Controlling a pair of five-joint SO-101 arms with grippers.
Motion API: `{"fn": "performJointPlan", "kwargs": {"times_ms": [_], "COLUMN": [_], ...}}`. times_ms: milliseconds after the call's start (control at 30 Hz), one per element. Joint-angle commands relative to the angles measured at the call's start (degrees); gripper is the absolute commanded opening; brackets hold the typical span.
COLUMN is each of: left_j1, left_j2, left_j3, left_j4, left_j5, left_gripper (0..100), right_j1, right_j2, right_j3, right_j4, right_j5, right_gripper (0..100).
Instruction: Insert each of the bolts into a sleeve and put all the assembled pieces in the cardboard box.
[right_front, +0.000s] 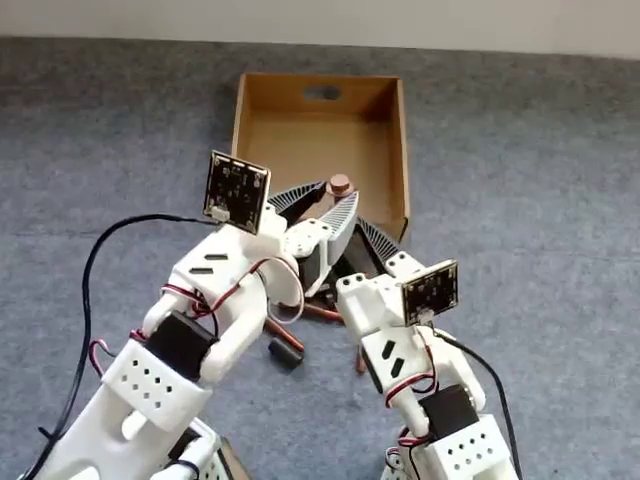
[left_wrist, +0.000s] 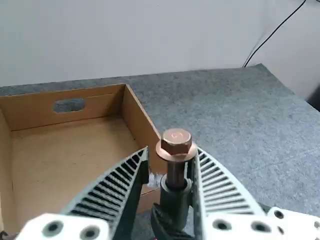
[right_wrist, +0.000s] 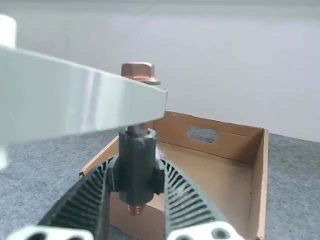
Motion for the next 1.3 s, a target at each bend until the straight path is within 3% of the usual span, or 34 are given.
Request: {"fn": "performJointPlan", "kwargs": {"times_ms": [0,367,500,633,767,867,1067,1267], "left_j1": [-0.9,-1.5,-10.6,-20.5,-25.5,-29.3,-31.6,-31.6], "left_j2": [-3.2,-4.4,-4.7,-4.1,-4.2,-4.2,-4.6,-4.6], "left_j3": [-6.4,-6.6,-6.6,1.3,15.9,24.5,37.1,39.6], "left_j4": [5.8,10.4,10.5,10.5,5.5,-2.5,-15.8,-18.1], "left_j5": [0.2,0.1,-1.7,-13.8,-22.5,-26.7,-27.1,-27.1], "left_gripper": [15,15,14,0,2,2,2,2], "right_j1": [0.0,0.0,0.0,0.0,0.0,0.0,0.0,0.0], "right_j2": [-0.8,-0.8,-0.6,-0.5,-0.4,-0.4,-0.4,-0.3], "right_j3": [0.7,1.2,1.2,1.3,1.3,0.8,-5.8,-18.5], "right_j4": [0.0,0.0,0.0,0.2,0.4,5.9,18.3,27.6], "right_j5": [-0.4,-0.4,-0.4,-0.5,-0.5,-0.4,-0.3,5.0], "right_gripper": [0.5,0.5,0.5,0.5,0.5,0.5,0.9,0.9]}}
